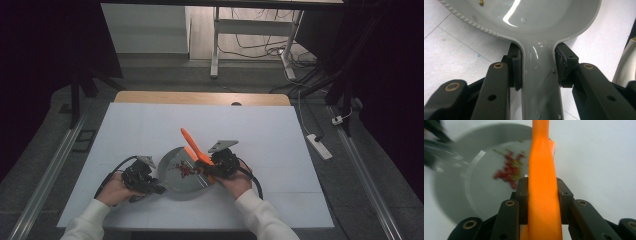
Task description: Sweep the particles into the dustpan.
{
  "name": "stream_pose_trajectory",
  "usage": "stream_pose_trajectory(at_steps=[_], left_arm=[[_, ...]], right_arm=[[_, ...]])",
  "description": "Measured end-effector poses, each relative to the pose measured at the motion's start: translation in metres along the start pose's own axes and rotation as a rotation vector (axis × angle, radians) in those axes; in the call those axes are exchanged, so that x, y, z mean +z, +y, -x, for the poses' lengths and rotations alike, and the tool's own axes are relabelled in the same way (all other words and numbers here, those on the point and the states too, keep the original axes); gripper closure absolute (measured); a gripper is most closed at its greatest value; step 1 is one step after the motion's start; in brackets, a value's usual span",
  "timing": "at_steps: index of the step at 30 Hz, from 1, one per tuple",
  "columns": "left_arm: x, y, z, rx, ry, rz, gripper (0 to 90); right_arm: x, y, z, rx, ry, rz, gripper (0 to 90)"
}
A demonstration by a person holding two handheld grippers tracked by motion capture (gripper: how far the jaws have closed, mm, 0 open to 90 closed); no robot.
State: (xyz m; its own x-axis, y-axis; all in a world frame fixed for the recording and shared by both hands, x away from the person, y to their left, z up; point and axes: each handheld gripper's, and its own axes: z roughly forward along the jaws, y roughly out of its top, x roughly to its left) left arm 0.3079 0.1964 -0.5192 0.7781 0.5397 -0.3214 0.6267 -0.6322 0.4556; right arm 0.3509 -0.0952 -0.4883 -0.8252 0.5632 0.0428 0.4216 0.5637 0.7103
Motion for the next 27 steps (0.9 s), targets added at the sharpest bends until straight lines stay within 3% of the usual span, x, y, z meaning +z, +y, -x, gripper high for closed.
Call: stream_pose_trajectory(at_steps=[2, 4, 8, 11, 15, 20, 27], left_arm=[[0.000, 0.000, 0.000, 0.001, 0.002, 0.000, 61.8], [0.000, 0.000, 0.000, 0.000, 0.001, 0.002, 61.8], [0.000, 0.000, 0.000, -0.001, 0.000, 0.002, 61.8], [0.000, 0.000, 0.000, 0.002, 0.002, 0.001, 61.8], [0.000, 0.000, 0.000, 0.001, 0.001, 0.000, 61.8], [0.000, 0.000, 0.000, 0.001, 0.002, 0.000, 61.8], [0.000, 0.000, 0.000, 0.001, 0.000, 0.001, 61.8]], right_arm=[[0.001, 0.002, -0.004, -0.001, 0.060, 0.017, 70.2], [0.001, 0.004, -0.007, -0.015, 0.088, 0.031, 70.2], [-0.007, 0.006, -0.002, -0.024, 0.023, 0.075, 70.2], [-0.013, 0.005, 0.008, -0.033, -0.058, 0.077, 70.2], [-0.013, 0.003, 0.023, -0.022, -0.119, 0.069, 70.2], [0.002, 0.005, 0.033, -0.021, -0.122, 0.047, 70.2], [0.025, 0.015, 0.017, -0.061, -0.079, 0.016, 70.2]])
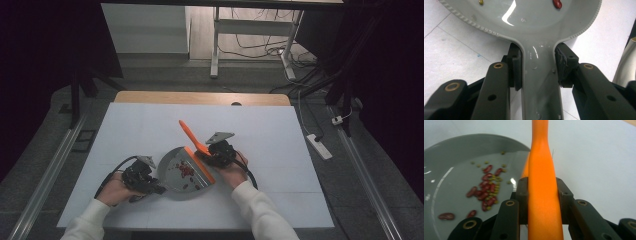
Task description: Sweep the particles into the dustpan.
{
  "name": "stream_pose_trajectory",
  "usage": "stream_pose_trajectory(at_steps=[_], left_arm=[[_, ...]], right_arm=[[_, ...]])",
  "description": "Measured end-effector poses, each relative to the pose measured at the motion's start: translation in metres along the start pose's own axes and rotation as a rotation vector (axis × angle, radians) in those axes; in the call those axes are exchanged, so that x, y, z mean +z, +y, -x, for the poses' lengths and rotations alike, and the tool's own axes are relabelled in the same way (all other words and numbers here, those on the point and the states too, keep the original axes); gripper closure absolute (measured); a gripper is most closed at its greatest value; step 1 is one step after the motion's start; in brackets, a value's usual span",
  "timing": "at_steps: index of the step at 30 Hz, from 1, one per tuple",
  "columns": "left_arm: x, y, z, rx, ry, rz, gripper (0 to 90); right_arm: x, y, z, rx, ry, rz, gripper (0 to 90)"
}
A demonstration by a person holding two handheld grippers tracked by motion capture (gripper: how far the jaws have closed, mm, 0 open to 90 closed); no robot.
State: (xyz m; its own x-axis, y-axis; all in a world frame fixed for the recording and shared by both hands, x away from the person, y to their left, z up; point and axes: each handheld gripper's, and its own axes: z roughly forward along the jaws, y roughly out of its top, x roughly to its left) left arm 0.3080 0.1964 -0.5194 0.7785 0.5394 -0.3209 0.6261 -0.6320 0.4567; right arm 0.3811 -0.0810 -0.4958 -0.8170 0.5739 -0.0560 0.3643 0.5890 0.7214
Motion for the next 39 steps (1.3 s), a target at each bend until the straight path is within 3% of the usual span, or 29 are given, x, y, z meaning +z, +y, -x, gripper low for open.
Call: stream_pose_trajectory(at_steps=[3, 9, 11, 19, 39], left_arm=[[0.000, 0.000, 0.000, -0.001, 0.002, 0.001, 61.8], [0.000, 0.000, 0.000, 0.001, 0.002, 0.002, 61.8], [0.000, 0.000, 0.000, 0.002, 0.003, 0.003, 61.8], [0.000, -0.001, 0.001, 0.009, 0.006, 0.013, 61.8], [-0.003, -0.001, 0.009, 0.050, 0.053, 0.084, 61.7]], right_arm=[[0.001, 0.003, -0.009, -0.028, 0.014, 0.008, 70.2], [-0.001, 0.009, -0.024, -0.054, 0.088, 0.021, 70.2], [-0.003, 0.010, -0.025, -0.042, 0.117, 0.038, 70.2], [-0.023, 0.012, -0.011, -0.013, 0.066, 0.111, 70.2], [-0.045, 0.004, 0.009, 0.017, 0.042, 0.143, 70.2]])
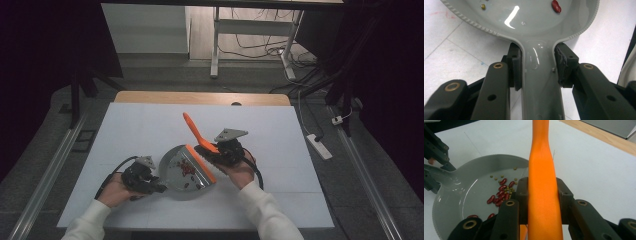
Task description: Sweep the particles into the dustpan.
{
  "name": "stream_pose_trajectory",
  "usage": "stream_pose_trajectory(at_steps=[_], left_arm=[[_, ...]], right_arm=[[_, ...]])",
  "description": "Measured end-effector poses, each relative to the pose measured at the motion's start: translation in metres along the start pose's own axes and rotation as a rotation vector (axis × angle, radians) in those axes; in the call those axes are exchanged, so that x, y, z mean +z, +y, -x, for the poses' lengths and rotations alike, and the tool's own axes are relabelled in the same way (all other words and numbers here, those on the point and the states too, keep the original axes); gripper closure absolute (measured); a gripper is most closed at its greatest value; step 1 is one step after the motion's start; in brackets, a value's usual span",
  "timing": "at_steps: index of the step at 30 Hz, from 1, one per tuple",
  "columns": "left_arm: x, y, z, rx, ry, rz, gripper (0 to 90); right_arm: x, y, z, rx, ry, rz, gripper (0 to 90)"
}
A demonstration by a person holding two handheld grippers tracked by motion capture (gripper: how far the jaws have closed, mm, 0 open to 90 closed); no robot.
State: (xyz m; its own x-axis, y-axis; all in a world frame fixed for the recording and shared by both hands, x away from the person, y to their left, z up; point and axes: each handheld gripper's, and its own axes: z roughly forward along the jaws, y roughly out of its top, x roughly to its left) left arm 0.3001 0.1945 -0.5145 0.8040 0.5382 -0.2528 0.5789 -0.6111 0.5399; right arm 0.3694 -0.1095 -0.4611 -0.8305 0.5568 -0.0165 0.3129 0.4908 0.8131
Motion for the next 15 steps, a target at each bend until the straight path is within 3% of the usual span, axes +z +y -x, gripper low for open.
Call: stream_pose_trajectory(at_steps=[8, 15], left_arm=[[-0.004, 0.000, 0.002, 0.002, 0.013, 0.036, 61.7], [-0.011, -0.003, 0.008, -0.008, 0.051, 0.087, 61.8]], right_arm=[[-0.014, -0.004, 0.006, 0.012, -0.018, 0.011, 70.2], [-0.034, -0.008, 0.011, 0.028, -0.032, 0.034, 70.2]])
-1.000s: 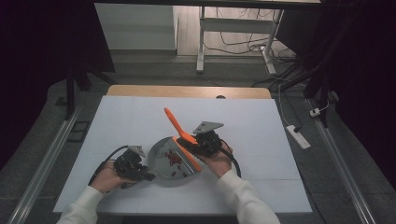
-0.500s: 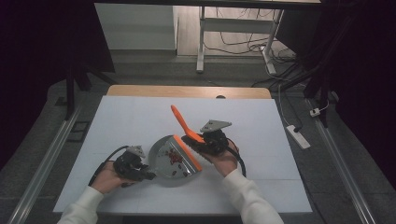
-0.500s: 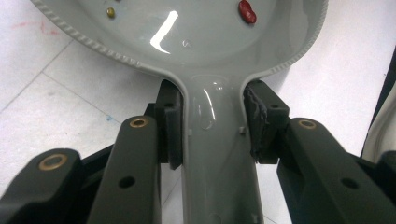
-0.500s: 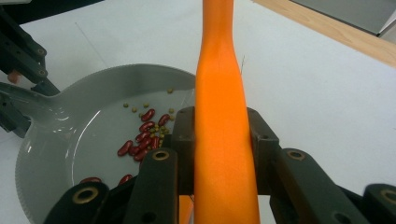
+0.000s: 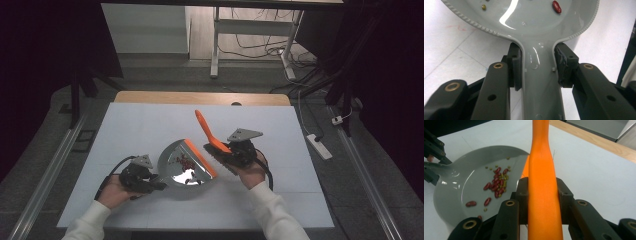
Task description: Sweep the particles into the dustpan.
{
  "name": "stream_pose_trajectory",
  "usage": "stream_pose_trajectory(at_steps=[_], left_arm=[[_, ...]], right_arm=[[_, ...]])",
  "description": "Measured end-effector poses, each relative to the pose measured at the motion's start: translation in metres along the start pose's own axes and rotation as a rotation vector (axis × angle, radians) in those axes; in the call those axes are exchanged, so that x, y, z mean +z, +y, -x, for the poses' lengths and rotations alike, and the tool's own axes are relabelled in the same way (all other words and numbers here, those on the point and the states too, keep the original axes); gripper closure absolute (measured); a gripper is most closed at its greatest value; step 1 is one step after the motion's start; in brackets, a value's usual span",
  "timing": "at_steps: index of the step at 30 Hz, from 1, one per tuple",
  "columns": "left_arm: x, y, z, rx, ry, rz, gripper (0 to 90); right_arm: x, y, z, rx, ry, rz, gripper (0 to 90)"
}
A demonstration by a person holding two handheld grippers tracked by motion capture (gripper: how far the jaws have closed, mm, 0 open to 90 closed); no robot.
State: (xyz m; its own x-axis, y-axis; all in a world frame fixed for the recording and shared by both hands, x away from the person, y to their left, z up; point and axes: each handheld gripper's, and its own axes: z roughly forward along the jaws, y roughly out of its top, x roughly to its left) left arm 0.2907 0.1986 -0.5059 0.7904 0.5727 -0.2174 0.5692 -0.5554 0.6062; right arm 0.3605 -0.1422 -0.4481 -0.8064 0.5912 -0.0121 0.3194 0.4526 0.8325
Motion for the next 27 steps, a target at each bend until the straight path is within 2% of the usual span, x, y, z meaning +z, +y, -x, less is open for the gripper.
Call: stream_pose_trajectory(at_steps=[5, 8, 15, 21, 23, 27], left_arm=[[-0.005, -0.002, 0.003, -0.017, 0.025, 0.045, 61.8], [-0.008, -0.004, 0.003, -0.045, 0.021, 0.070, 61.8], [-0.015, -0.010, 0.003, -0.097, 0.055, 0.117, 61.8], [-0.018, -0.014, 0.006, -0.153, 0.085, 0.175, 61.8], [-0.018, -0.016, 0.006, -0.171, 0.077, 0.176, 61.8], [-0.020, -0.020, 0.006, -0.196, 0.093, 0.186, 61.8]], right_arm=[[-0.015, -0.006, 0.005, 0.009, -0.003, 0.004, 70.2], [-0.022, -0.009, 0.008, 0.014, -0.004, 0.008, 70.2], [-0.038, -0.020, 0.014, 0.016, -0.005, 0.009, 70.2], [-0.052, -0.031, 0.020, 0.040, -0.016, 0.011, 70.2], [-0.057, -0.035, 0.023, 0.049, -0.019, 0.009, 70.2], [-0.063, -0.040, 0.028, 0.055, -0.021, 0.008, 70.2]])
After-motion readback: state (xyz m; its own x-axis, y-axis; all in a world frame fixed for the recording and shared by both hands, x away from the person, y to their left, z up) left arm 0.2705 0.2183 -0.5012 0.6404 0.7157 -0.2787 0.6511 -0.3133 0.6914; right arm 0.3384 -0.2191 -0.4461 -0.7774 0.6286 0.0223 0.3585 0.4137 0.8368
